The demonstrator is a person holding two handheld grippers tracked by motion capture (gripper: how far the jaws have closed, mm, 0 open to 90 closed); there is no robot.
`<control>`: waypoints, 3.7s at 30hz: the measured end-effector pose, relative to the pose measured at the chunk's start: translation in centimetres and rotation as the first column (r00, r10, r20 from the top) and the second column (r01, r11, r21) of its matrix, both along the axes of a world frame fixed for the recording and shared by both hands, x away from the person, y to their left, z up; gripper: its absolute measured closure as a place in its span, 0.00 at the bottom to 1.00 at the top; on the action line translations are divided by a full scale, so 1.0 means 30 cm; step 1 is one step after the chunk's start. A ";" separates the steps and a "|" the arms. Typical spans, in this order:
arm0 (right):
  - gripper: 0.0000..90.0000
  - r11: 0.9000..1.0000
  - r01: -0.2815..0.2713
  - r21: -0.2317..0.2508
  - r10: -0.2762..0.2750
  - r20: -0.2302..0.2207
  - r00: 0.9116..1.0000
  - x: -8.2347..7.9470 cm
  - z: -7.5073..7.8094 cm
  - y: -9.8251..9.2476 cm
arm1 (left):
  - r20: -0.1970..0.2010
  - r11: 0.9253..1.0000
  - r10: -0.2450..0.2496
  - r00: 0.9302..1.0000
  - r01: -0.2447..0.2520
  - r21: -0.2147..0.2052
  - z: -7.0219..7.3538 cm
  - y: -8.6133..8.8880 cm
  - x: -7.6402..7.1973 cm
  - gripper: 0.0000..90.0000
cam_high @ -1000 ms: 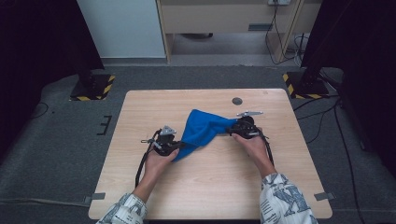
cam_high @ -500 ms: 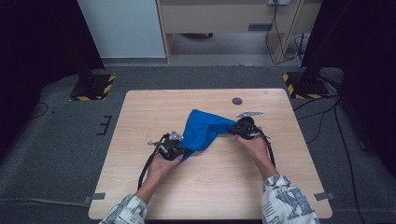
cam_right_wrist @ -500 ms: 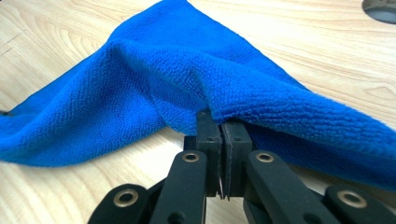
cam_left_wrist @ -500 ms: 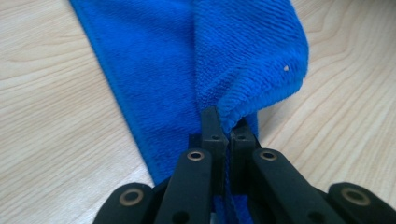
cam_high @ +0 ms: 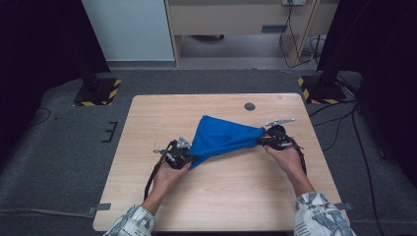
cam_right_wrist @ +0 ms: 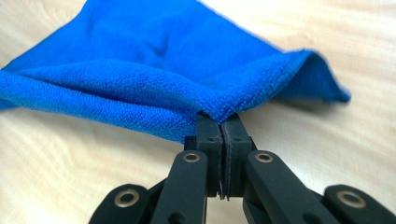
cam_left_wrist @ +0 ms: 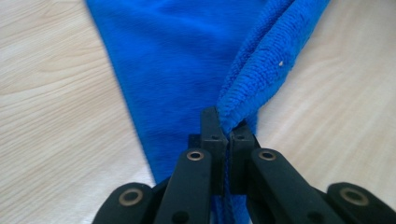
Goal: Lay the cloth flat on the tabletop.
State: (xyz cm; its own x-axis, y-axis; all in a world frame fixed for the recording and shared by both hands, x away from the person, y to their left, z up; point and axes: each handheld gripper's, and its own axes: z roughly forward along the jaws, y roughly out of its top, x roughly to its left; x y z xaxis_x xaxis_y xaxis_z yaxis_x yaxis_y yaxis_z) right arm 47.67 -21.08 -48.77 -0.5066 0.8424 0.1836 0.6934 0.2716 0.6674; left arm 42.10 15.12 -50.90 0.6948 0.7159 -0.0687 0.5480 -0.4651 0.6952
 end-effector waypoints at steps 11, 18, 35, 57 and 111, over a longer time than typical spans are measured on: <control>0.98 0.999 -0.036 0.015 0.036 -0.043 0.998 -0.113 0.027 -0.084 | -0.005 0.995 -0.095 0.996 0.095 0.008 0.025 -0.065 -0.076 0.98; 0.96 1.000 -0.024 -0.016 0.023 -0.077 0.997 0.009 0.002 -0.002 | -0.019 1.000 0.021 1.000 -0.020 0.015 -0.011 -0.043 0.011 0.96; 0.46 0.999 0.039 -0.032 -0.037 0.047 0.998 0.041 -0.024 0.088 | -0.029 0.997 0.075 0.997 -0.075 0.006 -0.042 0.021 0.046 0.90; 0.51 0.987 -0.152 -0.054 0.158 0.116 0.981 -0.168 -0.117 0.246 | -0.048 0.998 0.067 0.997 -0.067 -0.001 -0.044 0.020 0.055 0.98; 0.77 0.997 -0.079 -0.012 0.080 0.140 0.987 0.003 0.029 0.263 | -0.043 0.998 0.069 0.997 -0.069 0.001 -0.042 0.033 0.046 0.82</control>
